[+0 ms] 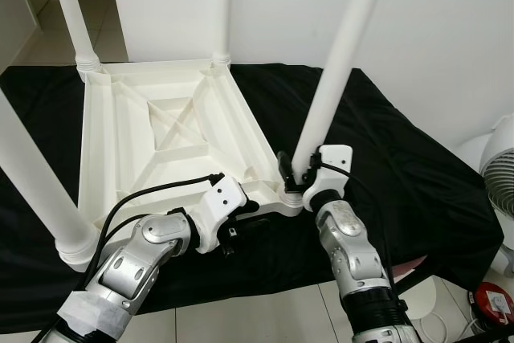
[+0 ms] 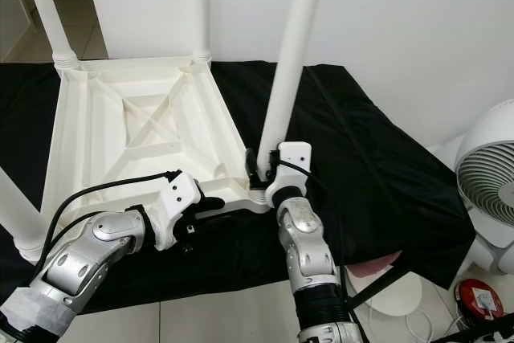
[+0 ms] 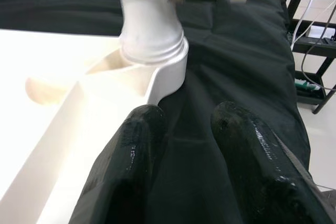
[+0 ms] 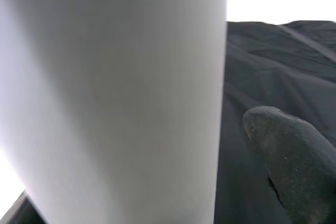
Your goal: Building children table
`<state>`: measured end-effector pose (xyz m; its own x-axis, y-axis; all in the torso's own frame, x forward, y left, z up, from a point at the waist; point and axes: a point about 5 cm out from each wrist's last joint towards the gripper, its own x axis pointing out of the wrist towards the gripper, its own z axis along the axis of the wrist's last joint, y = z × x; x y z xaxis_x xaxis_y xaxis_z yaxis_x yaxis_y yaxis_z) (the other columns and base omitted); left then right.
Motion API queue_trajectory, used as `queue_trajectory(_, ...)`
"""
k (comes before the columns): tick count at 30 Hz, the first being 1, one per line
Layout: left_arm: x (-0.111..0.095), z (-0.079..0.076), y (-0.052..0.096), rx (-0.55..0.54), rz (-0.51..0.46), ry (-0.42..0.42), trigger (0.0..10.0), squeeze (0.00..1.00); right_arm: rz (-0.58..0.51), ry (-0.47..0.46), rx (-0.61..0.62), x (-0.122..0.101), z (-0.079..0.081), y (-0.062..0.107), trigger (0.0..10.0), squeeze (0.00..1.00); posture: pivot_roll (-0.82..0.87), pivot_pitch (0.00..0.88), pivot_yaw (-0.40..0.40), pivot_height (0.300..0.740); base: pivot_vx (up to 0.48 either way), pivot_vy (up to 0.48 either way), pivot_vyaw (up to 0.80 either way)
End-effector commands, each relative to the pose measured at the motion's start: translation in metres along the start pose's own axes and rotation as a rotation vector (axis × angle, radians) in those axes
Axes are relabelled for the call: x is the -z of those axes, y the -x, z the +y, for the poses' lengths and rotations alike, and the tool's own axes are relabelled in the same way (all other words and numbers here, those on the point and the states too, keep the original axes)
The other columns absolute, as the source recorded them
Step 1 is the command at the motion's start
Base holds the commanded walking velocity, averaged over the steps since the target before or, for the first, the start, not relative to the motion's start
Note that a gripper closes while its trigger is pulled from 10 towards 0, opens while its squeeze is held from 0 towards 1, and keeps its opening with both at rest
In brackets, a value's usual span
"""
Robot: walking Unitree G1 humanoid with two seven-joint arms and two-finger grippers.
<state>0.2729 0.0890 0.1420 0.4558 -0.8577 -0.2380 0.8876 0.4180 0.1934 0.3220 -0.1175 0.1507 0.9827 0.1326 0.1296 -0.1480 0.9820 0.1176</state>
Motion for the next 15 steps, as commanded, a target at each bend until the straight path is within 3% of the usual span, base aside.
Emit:
queue_trajectory(1,0.001,-0.001,-0.002,0.022,0.009,0.001,10.0,0.00,-0.048,-0.009,0.073,-0.008,-0.015,0.004,10.0,0.00,0.04,0.046,-0.073,0.740,0.000,0.000,0.00)
queue_trajectory(12,0.001,-0.001,-0.003,0.057,0.017,-0.013,10.0,0.00,-0.067,0.002,0.214,-0.008,-0.044,0.025,10.0,0.00,0.02,0.058,-0.055,0.740,0.000,0.000,0.00)
queue_trajectory(15,0.001,-0.001,-0.003,0.059,0.017,-0.015,10.0,0.00,-0.068,0.003,0.222,-0.008,-0.045,0.026,10.0,0.00,0.02,0.058,-0.055,0.740,0.000,0.000,0.00)
